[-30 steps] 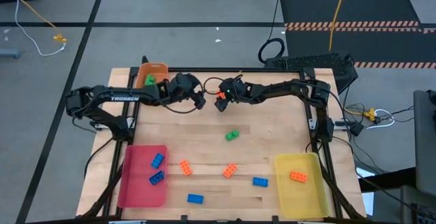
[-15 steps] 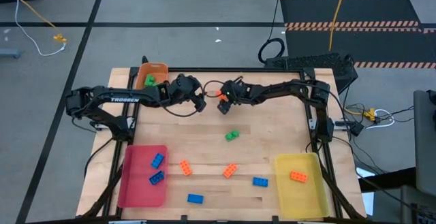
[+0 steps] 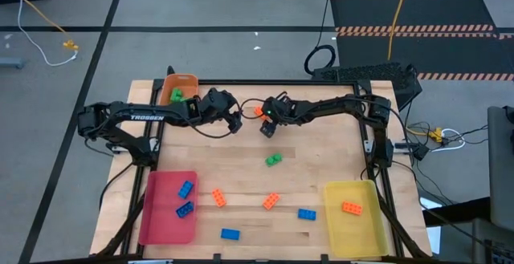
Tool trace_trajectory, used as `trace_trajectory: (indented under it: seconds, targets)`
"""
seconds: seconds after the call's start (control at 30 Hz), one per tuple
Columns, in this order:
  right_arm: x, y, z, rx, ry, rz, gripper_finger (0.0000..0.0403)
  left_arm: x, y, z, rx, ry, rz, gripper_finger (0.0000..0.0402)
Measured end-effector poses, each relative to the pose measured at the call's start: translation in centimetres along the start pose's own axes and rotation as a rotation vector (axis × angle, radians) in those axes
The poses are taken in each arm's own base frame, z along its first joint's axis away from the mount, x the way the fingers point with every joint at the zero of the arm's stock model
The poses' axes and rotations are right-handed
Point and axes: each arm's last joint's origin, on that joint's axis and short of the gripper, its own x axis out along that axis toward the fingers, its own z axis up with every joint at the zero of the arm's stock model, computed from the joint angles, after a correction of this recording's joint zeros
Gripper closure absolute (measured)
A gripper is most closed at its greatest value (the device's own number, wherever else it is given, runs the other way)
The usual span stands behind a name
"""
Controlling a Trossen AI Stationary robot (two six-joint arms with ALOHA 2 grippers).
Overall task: Sort & place blocks by color
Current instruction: Put the orange game piece into the yellow bin
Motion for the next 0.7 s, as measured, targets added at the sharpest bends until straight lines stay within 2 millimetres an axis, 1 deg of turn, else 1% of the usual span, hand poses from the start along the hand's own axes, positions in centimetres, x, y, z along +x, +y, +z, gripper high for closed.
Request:
trace_trajectory:
  seconds: [0.13,0.23,0.33,0.47,0.7]
  targets:
    - [-0.1,0.3,0.0,0.05,-0.005,0.01,0.0117,0.0,0.0,0.0,0.0,0.0,0.0,0.017]
    - [-0.1,0.9,-0.2,0.046,-0.019,0.023,0.0117,0.0,0.0,0.0,0.0,0.0,0.0,0.017]
    - [-0.2,1.3,0.1,0.062,-0.059,0.037,0.0117,0.0,0.0,0.0,-0.001,0.0,0.0,0.017]
    - [0.1,1.3,0.6,0.085,-0.114,0.046,0.0117,0.0,0.0,0.1,-0.005,-0.009,-0.001,0.017]
    - [0.5,1.2,0.1,0.088,-0.108,0.039,0.0117,0.0,0.0,0.1,-0.005,-0.009,-0.001,0.017]
